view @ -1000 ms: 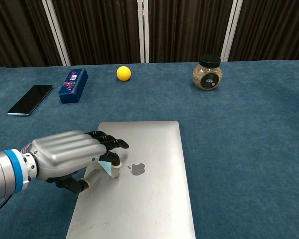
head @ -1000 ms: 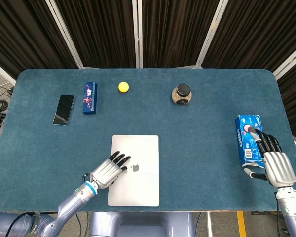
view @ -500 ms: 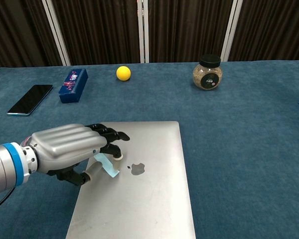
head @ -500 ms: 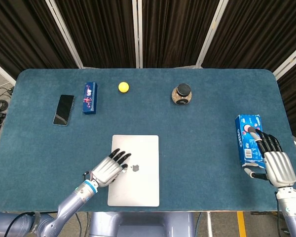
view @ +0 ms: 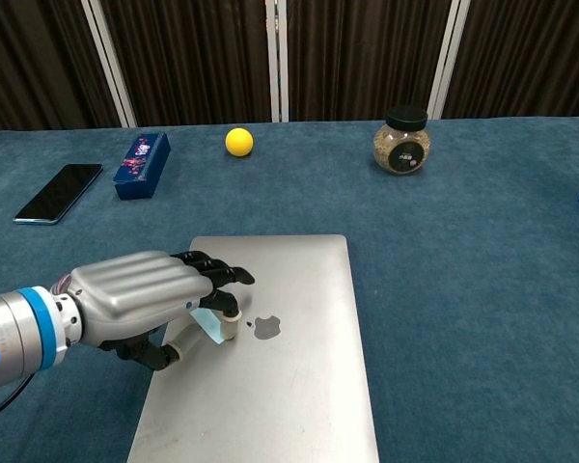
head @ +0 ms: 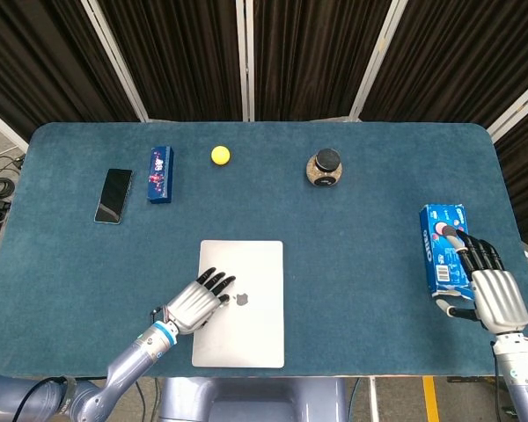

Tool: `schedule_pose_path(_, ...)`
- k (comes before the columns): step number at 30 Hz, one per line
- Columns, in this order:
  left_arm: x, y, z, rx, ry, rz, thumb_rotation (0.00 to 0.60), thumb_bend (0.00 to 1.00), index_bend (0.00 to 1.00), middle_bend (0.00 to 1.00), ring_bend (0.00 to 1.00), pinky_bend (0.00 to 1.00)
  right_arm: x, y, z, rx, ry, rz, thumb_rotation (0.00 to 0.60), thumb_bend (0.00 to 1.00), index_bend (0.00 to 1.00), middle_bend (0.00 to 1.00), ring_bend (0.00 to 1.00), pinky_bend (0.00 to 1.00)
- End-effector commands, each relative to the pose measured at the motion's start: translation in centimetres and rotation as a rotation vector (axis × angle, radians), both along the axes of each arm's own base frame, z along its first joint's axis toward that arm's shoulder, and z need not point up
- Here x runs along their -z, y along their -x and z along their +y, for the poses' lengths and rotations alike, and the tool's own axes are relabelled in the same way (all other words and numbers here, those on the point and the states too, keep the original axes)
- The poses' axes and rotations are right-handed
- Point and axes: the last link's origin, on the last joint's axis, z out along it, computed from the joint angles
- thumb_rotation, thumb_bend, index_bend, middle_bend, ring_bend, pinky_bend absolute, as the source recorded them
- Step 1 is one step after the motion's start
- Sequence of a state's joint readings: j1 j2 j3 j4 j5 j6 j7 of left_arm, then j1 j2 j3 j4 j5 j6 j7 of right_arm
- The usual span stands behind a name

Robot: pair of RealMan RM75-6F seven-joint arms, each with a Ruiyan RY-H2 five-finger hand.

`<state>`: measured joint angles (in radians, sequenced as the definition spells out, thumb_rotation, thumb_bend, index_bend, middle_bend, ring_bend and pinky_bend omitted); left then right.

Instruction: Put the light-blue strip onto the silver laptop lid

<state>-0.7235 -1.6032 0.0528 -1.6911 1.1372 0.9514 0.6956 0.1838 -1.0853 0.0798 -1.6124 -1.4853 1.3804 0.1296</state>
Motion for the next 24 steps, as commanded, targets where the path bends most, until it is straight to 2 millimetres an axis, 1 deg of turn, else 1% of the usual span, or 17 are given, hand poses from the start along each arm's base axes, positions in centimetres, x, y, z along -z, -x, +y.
schedule_pose_path(1, 0.0, -0.1, -0.1, 0.003, 0.000, -0.001, 0.600, 0.78, 0.32, 0.00, 0.00, 0.00, 0.0, 0.0, 0.0, 0.000, 0.001, -0.001, 0.600, 0.00, 0.00, 0.00, 0.00, 0.00)
schedule_pose_path(6, -0.4, -0.6, 0.0, 0.000, -0.014, -0.024, 0.600, 0.78, 0.32, 0.00, 0.00, 0.00, -0.1, 0.0, 0.0, -0.001, 0.003, -0.002, 0.600, 0.00, 0.00, 0.00, 0.00, 0.00)
schedule_pose_path(9, -1.2, -1.1, 0.4, 0.006, -0.043, -0.051, 0.600, 0.78, 0.32, 0.00, 0.00, 0.00, -0.1, 0.0, 0.0, -0.001, 0.004, -0.003, 0.600, 0.00, 0.00, 0.00, 0.00, 0.00)
schedule_pose_path(14, -4.0, -2.1, 1.3, -0.008, -0.118, -0.125, 0.600, 0.78, 0.31, 0.00, 0.00, 0.00, -0.1, -0.1, 0.1, -0.005, 0.002, -0.005, 0.600, 0.00, 0.00, 0.00, 0.00, 0.00)
schedule_pose_path(17, -5.4, -2.2, 1.7, -0.018, -0.155, -0.154, 0.600, 0.78, 0.30, 0.00, 0.00, 0.00, 0.0, -0.2, 0.1, -0.008, 0.000, -0.005, 0.600, 0.00, 0.00, 0.00, 0.00, 0.00)
schedule_pose_path(19, -6.6, -2.0, 1.9, -0.029, -0.191, -0.173, 0.600, 0.77, 0.27, 0.00, 0.00, 0.00, 0.0, -0.2, 0.2, -0.010, -0.001, -0.004, 0.600, 0.00, 0.00, 0.00, 0.00, 0.00)
schedule_pose_path(20, -7.3, -1.8, 2.0, -0.035, -0.211, -0.180, 0.600, 0.73, 0.22, 0.00, 0.00, 0.00, 0.0, -0.2, 0.2, -0.011, -0.002, -0.003, 0.600, 0.00, 0.00, 0.00, 0.00, 0.00)
schedule_pose_path(21, -8.1, -1.5, 2.2, -0.044, -0.237, -0.188, 0.600, 0.66, 0.17, 0.00, 0.00, 0.00, 0.0, -0.3, 0.2, -0.011, -0.002, -0.003, 0.600, 0.00, 0.00, 0.00, 0.00, 0.00)
schedule_pose_path(22, -8.9, -1.2, 2.2, -0.055, -0.259, -0.197, 0.600, 0.52, 0.09, 0.00, 0.00, 0.00, 0.1, -0.3, 0.3, -0.011, -0.003, -0.002, 0.600, 0.00, 0.00, 0.00, 0.00, 0.00)
schedule_pose_path(23, -10.0, -0.6, 2.3, -0.073, -0.296, -0.211, 0.600, 0.33, 0.03, 0.00, 0.00, 0.00, 0.1, -0.3, 0.3, -0.011, -0.003, -0.002, 0.600, 0.00, 0.00, 0.00, 0.00, 0.00)
schedule_pose_path(24, -10.6, -0.2, 2.3, -0.084, -0.315, -0.220, 0.600, 0.21, 0.01, 0.00, 0.00, 0.00, 0.1, -0.3, 0.3, -0.012, -0.003, -0.001, 0.600, 0.00, 0.00, 0.00, 0.00, 0.00)
